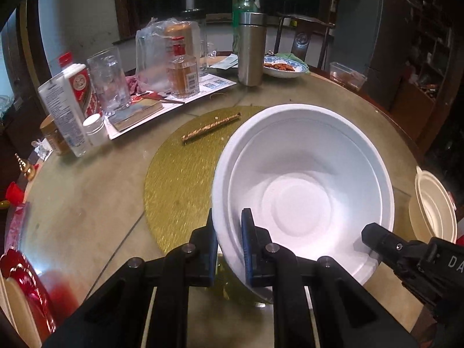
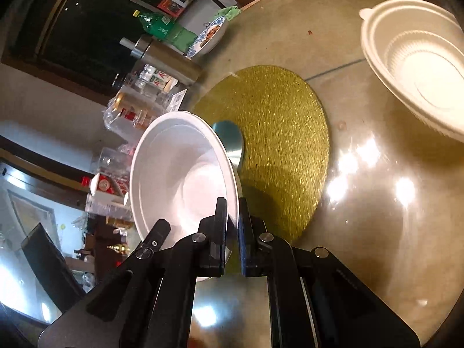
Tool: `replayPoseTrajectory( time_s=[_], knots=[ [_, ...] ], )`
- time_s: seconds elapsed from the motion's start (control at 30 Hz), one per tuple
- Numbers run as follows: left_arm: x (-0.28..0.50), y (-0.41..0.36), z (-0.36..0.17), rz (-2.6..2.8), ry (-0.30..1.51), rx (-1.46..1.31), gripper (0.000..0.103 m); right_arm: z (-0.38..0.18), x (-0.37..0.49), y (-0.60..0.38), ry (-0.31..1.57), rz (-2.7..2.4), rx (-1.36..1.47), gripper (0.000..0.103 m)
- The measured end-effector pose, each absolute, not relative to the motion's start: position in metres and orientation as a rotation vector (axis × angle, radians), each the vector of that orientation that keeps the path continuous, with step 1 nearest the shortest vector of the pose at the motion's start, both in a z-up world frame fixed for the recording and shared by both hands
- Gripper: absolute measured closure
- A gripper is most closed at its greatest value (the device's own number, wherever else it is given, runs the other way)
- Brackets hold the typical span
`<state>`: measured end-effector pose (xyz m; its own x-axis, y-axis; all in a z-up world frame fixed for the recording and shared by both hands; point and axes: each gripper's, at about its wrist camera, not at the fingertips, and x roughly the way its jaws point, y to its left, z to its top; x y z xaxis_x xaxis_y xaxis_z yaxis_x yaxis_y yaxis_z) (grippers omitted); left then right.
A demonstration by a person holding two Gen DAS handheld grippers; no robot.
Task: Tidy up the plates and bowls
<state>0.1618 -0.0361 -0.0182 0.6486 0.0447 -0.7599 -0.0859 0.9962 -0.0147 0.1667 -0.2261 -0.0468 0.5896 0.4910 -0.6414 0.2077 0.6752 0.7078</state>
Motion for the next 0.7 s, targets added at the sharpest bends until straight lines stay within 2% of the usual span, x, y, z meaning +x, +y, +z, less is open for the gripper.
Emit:
replayPoseTrajectory(
  time_s=[0.7],
  knots=[
    [0.083,-0.015,-0.017,0.039,0.845,-0.068,0.089,-0.05,0.079,-0.208,0.926,0.275,0.836,0.096]
  ],
)
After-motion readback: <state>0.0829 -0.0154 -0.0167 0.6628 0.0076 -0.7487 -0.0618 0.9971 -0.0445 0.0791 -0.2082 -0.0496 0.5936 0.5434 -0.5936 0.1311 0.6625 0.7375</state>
